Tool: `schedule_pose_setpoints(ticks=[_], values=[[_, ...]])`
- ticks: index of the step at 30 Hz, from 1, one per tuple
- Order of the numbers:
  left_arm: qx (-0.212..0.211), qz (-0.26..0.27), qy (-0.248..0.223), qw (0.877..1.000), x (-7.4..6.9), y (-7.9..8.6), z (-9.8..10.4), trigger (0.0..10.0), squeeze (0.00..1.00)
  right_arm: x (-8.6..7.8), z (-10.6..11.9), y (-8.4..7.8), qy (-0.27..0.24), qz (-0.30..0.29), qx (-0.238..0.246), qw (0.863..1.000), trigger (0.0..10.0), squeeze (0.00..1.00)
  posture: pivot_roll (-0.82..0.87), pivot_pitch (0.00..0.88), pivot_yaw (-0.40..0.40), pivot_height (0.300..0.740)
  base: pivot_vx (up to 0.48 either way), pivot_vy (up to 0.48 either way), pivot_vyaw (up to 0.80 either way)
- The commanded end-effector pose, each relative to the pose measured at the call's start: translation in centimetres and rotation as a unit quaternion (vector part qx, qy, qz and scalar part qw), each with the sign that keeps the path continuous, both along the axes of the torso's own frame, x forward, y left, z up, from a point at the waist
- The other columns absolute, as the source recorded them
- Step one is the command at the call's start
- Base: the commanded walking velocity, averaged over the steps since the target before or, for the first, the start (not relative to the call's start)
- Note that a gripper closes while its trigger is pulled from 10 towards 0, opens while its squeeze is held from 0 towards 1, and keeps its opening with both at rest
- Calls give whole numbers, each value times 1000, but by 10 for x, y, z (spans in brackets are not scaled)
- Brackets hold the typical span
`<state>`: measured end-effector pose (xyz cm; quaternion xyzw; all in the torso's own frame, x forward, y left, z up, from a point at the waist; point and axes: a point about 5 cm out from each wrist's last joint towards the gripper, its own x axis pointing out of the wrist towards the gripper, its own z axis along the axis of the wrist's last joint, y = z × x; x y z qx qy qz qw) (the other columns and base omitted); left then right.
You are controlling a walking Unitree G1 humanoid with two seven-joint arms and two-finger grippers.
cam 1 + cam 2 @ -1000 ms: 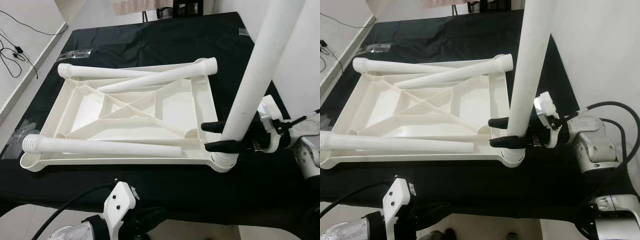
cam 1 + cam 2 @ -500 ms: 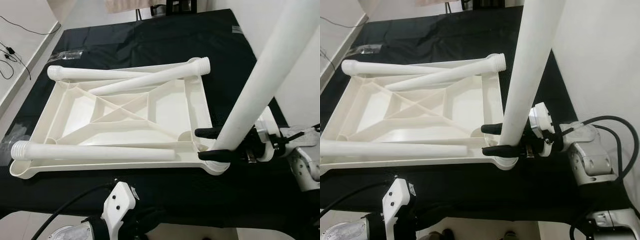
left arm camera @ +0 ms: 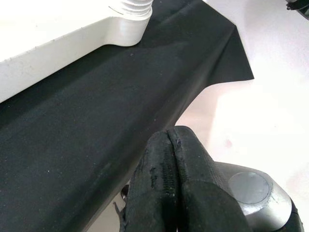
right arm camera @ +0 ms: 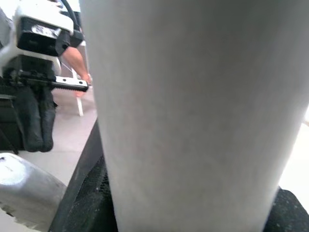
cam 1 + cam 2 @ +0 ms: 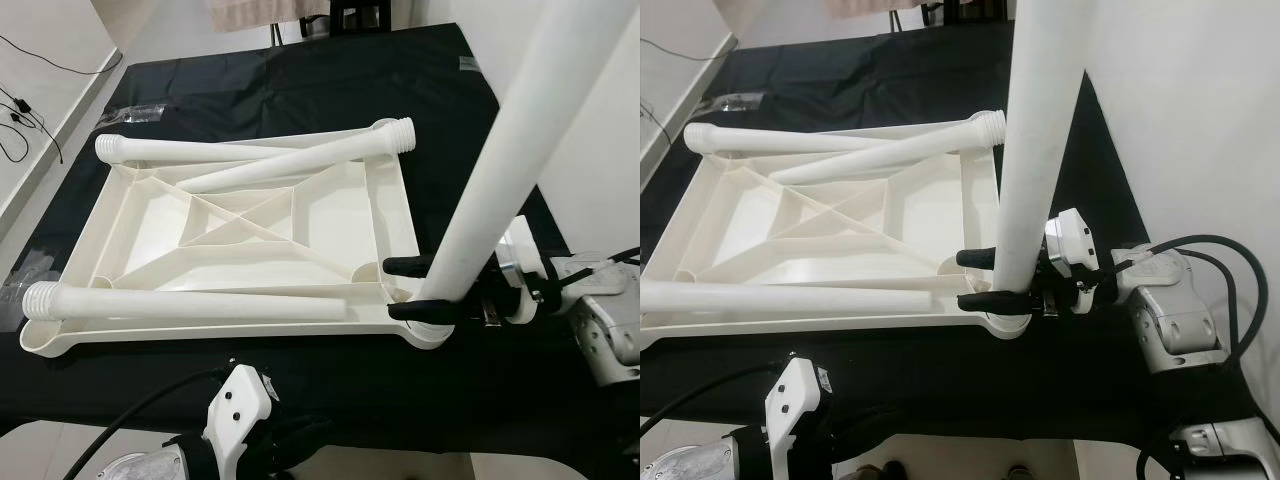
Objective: Building children table
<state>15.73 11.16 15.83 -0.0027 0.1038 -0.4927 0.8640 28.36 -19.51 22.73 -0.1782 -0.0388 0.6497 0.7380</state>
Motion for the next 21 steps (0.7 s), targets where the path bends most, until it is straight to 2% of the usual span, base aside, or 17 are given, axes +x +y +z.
schedule_pose_setpoints(ticks=[1, 8, 10, 13, 15, 18, 19, 20, 21], values=[[7, -6, 7, 1000, -4, 1, -2, 10000, 0, -8, -57, 6, 119, 3, -59, 991, 10000, 0, 52, 284, 124, 740, 0, 0, 0], [6, -6, 7, 1000, -4, 1, -1, 10000, 0, 1, -57, 11, 128, -67, -52, 988, 10000, 0, 48, 290, 123, 740, 0, 0, 0], [4, -6, 7, 1000, -3, 0, -1, 10000, 0, 5, -57, 12, 137, -124, -51, 981, 10000, 0, 37, 294, 117, 740, 0, 0, 0], [4, -6, 7, 1000, -3, 0, -2, 10000, 0, 5, -57, 12, 142, -142, -50, 978, 10000, 0, 34, 295, 116, 740, 0, 0, 0], [2, -6, 7, 1000, -2, 0, -2, 10000, 0, 2, -58, 11, 158, -188, -41, 968, 10000, 0, 24, 296, 103, 740, 0, 0, 0], [2, -6, 7, 1000, -2, 0, -2, 10000, 0, 2, -58, 11, 158, -188, -41, 968, 10000, 0, 24, 296, 103, 740, 0, 0, 0], [1, -6, 7, 1000, -2, -1, -2, 10000, 0, 0, -59, 11, 163, -220, -34, 961, 10000, 0, 20, 296, 99, 740, 0, 0, 0], [-1, -6, 7, 1000, -2, -2, -2, 10000, 0, -7, -65, 15, 171, -286, -3, 943, 10000, 0, 12, 301, 82, 740, 0, 0, 0], [-1, -6, 7, 1000, -2, -2, -2, 10000, 0, -7, -65, 15, 171, -286, -3, 943, 10000, 0, 12, 301, 82, 740, 0, 0, 0]])
